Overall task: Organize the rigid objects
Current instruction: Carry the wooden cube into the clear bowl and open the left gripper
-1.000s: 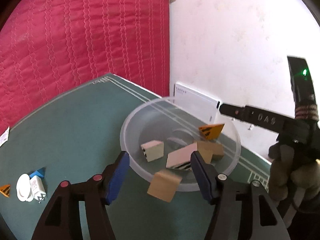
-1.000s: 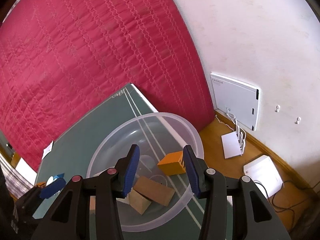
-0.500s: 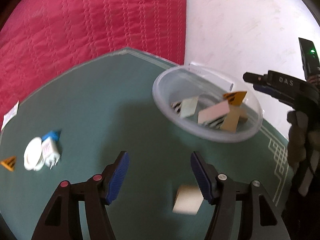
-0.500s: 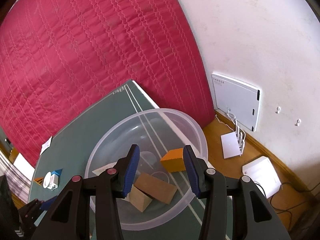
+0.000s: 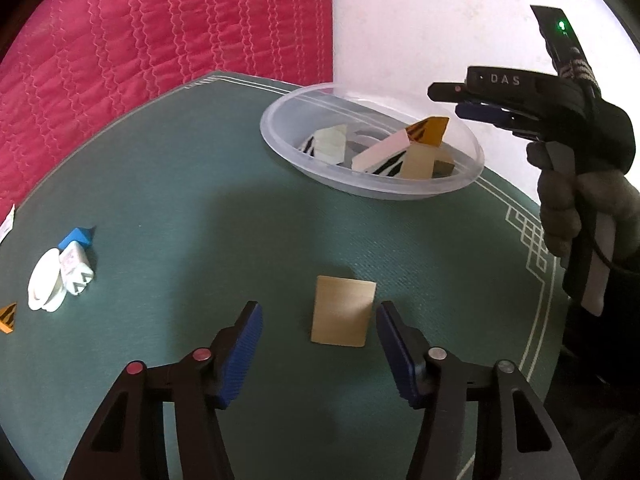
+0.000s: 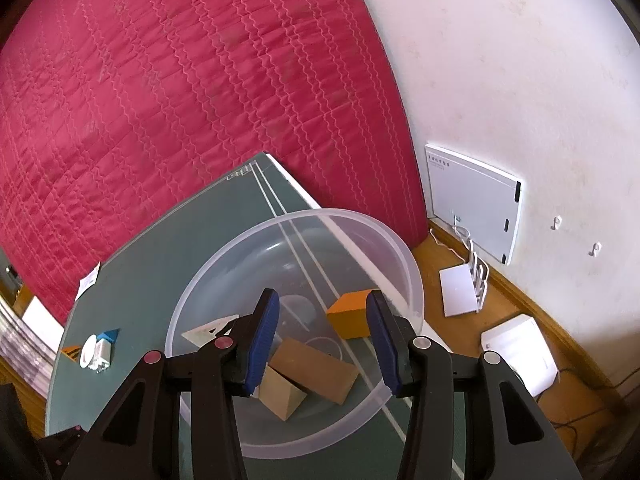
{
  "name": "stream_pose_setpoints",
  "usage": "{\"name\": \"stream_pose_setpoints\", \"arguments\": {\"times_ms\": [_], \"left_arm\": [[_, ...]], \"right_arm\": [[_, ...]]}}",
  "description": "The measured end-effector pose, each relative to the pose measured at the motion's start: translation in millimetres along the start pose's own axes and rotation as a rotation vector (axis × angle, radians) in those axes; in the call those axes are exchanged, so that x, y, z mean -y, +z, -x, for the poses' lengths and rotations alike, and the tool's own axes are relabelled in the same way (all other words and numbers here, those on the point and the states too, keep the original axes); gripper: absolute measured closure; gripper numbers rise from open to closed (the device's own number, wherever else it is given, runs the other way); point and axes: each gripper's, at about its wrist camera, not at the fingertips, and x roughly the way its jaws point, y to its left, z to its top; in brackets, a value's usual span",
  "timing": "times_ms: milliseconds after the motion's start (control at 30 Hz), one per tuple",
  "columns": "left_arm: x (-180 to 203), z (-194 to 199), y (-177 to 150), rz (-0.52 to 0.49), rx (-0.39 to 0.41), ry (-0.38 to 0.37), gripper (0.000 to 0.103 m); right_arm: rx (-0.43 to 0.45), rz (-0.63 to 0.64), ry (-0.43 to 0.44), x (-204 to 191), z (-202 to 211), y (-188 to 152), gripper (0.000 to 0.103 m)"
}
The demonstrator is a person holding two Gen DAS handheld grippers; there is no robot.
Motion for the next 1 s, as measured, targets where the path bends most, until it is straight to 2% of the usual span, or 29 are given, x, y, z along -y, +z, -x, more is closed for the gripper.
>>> {"name": "stream_pose_setpoints", "arguments": {"times_ms": [33,100,133,200,433,700,900,933,1000], "left_arm": [[1,-3,0,-0.002,-0.009,-0.004,0.048],[2,-7,0,-0.006,-0.026,-0.015,0.063],[3,-8,0,-0.009,-0.028,-0.016,0.063],[4,-9,1,-0.015,-0.021,-0.017,0.072],[-1,-1,13,0.01,0.023,-0.027,0.072],[3,11,59,0.014,0.117,-0.045,0.072],[14,-8,89,0.001,0.134,-0.077,0.071],[14,-11,90,0.007,0.135,-0.074,0.07],[9,-18,93,0.032,0.124,-0.057,0.057]], "right_arm": [[-0.002,0.0,0.001,0,0,0,0.056],[-0.005,0.0,0.001,0,-1,0,0.056],[-0.006,0.0,0.001,0,-1,0,0.056],[-0.006,0.001,0.003,1,-1,1,0.056],[-0.005,0.001,0.002,1,-1,0,0.056],[0.002,-0.006,0.009,1,0,3,0.056],[0.01,-0.019,0.018,3,2,5,0.056],[0.009,-0.02,0.02,3,2,6,0.056],[0.01,-0.019,0.022,3,2,6,0.056]]}}
